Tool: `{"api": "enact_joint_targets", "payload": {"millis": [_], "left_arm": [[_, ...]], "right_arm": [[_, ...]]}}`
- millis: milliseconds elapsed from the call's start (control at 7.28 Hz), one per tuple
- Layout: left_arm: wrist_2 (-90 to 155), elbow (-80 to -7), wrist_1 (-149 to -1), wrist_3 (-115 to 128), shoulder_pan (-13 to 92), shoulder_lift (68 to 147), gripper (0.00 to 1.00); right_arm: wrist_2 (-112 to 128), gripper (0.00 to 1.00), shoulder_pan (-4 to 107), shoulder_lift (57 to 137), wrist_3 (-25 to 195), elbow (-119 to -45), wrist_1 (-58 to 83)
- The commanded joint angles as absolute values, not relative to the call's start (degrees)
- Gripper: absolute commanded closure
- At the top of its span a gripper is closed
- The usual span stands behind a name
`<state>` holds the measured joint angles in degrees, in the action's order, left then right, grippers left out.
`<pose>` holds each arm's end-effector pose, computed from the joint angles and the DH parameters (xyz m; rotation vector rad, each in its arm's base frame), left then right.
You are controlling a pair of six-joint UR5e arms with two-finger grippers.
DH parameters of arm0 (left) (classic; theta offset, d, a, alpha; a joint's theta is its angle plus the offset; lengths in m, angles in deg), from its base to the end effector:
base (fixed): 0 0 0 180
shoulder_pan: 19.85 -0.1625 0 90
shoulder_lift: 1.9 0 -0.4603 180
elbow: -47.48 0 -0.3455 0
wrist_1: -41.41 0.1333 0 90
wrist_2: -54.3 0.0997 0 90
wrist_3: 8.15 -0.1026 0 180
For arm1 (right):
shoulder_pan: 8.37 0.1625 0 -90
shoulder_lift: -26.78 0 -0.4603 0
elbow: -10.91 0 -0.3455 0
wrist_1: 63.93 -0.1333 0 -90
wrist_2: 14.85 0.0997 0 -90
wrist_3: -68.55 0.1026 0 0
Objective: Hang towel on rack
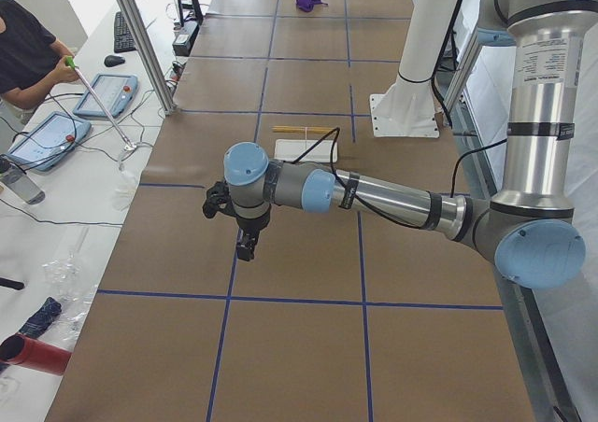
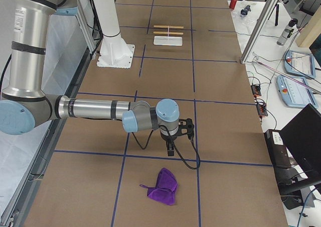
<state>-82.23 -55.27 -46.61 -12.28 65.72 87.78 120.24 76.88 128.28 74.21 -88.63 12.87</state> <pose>-0.0242 -0.4489 0.5998 0.1704 0.8117 0.2148 0.0302 -0.3692 0.6770 0.1140 -0.7979 -0.0622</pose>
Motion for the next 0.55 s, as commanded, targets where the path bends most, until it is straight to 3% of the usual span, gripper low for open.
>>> {"api": "enact_joint_targets", "payload": {"millis": [0, 412], "left_arm": [[-82.5, -55.8, -46.7, -12.6, 65.7, 88.5, 0.0], [-82.5, -56.4, -45.6, -8.3, 65.6, 87.7, 0.0]], "right_arm": [[123.1, 0.0, 76.9, 130.4, 74.1, -90.6, 12.4], [123.3, 0.0, 76.7, 130.8, 74.8, -91.2, 11.8]]}}
